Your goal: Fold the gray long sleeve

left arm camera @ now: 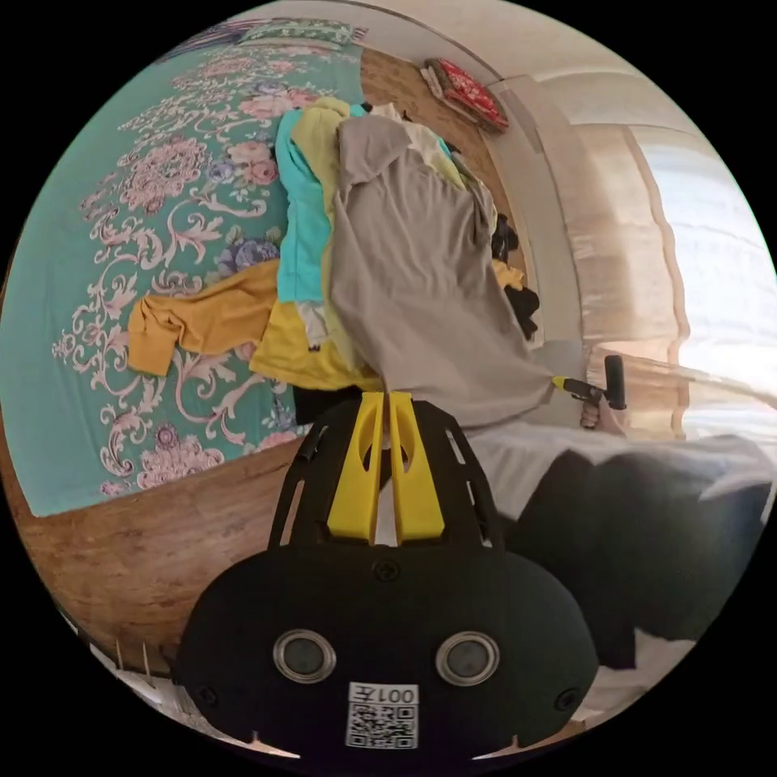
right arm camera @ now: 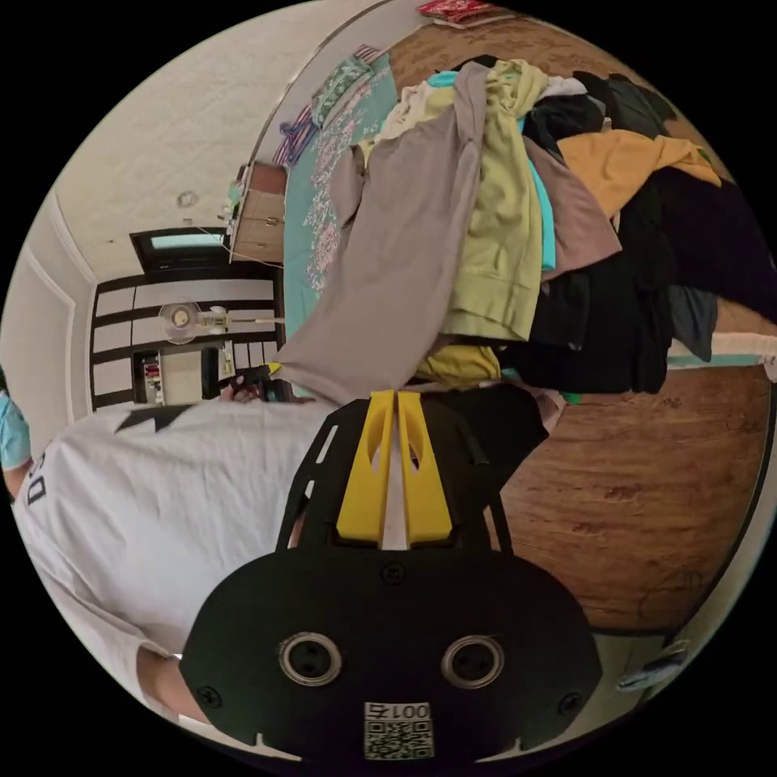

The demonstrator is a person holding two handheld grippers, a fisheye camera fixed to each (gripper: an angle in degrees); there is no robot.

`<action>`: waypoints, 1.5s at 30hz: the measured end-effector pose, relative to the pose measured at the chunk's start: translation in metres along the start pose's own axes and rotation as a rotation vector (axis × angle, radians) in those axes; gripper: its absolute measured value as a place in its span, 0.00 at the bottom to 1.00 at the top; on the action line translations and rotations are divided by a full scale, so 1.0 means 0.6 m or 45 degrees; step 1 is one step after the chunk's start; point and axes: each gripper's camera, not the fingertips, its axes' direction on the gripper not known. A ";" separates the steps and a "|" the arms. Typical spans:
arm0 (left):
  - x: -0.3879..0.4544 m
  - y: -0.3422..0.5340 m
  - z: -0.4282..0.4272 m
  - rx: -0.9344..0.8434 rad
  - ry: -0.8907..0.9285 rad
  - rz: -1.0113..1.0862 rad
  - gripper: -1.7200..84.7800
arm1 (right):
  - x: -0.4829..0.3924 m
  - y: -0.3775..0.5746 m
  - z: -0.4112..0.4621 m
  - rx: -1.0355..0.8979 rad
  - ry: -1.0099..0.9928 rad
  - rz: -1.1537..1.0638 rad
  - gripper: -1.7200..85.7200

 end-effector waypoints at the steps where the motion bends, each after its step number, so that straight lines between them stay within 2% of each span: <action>1: 0.003 -0.019 -0.006 0.029 0.009 0.007 0.01 | 0.001 -0.017 -0.003 0.032 -0.012 -0.007 0.02; 4: 0.068 -0.154 -0.098 0.197 -0.070 0.110 0.01 | -0.051 -0.143 -0.075 0.246 -0.052 -0.170 0.02; 6: 0.209 -0.244 -0.251 0.454 -0.224 0.377 0.01 | -0.188 -0.229 -0.192 0.444 -0.021 -0.487 0.02; 8: 0.327 -0.262 -0.370 0.644 -0.347 0.540 0.01 | -0.317 -0.246 -0.280 0.563 0.099 -0.737 0.02; 10: 0.417 -0.247 -0.470 0.782 -0.386 0.606 0.01 | -0.426 -0.225 -0.354 0.689 0.183 -0.919 0.02; 12: 0.483 -0.198 -0.563 0.940 -0.287 0.674 0.01 | -0.523 -0.170 -0.414 0.830 0.290 -1.053 0.02; 16: 0.517 -0.106 -0.627 1.050 -0.214 0.727 0.01 | -0.579 -0.077 -0.433 0.921 0.282 -1.215 0.02; 22: 0.492 -0.003 -0.567 0.899 -0.202 0.738 0.01 | -0.544 0.009 -0.365 0.781 0.208 -1.230 0.02; 25: 0.445 0.032 -0.482 0.752 -0.190 0.639 0.01 | -0.490 0.028 -0.286 0.593 0.228 -1.164 0.02; 28: 0.372 0.063 -0.366 0.584 -0.165 0.449 0.01 | -0.401 0.037 -0.182 0.361 0.129 -1.008 0.02; 33: 0.207 0.138 -0.108 0.289 0.065 -0.049 0.01 | -0.187 0.065 0.022 0.114 -0.016 -0.438 0.02; 38: 0.133 0.162 0.061 0.058 0.159 -0.269 0.01 | -0.039 0.086 0.150 -0.040 -0.100 -0.031 0.02; 41: 0.136 0.077 0.059 0.058 0.075 -0.263 0.01 | -0.030 0.022 0.144 0.035 -0.112 -0.046 0.02; 43: 0.162 -0.019 -0.001 0.174 0.011 -0.180 0.01 | -0.065 -0.060 0.093 0.139 -0.071 -0.157 0.02; 45: 0.242 -0.162 -0.153 0.422 -0.003 0.007 0.01 | -0.174 -0.192 -0.024 0.276 0.010 -0.416 0.02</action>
